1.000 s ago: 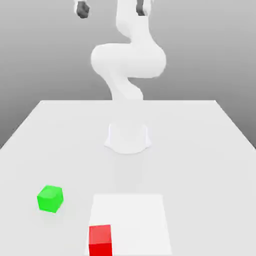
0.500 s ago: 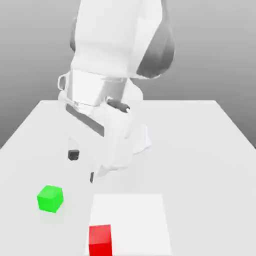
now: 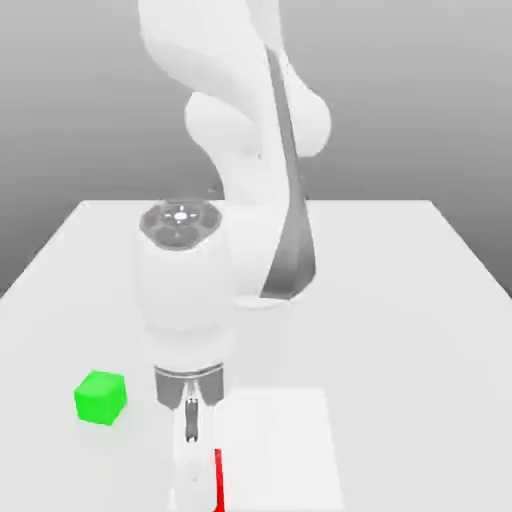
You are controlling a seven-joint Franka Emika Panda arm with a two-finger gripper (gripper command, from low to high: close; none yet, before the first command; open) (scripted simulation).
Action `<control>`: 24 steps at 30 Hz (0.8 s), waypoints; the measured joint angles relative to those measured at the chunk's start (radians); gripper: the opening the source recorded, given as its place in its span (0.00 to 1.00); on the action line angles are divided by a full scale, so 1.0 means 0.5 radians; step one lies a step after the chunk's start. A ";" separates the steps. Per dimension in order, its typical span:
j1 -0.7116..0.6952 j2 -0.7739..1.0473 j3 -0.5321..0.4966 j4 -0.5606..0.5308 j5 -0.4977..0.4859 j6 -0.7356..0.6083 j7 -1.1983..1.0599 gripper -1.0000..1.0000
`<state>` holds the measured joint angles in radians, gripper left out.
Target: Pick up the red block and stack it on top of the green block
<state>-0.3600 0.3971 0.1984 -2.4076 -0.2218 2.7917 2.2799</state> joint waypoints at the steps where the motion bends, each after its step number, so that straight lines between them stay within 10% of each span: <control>1: 0.000 0.000 0.000 0.000 0.000 0.001 0.000 0.00; 24: -0.629 -0.912 -0.194 -0.618 0.455 -0.271 -0.824 0.00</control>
<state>-0.6743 -0.0588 0.1013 -2.7168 0.0058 2.6562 1.8678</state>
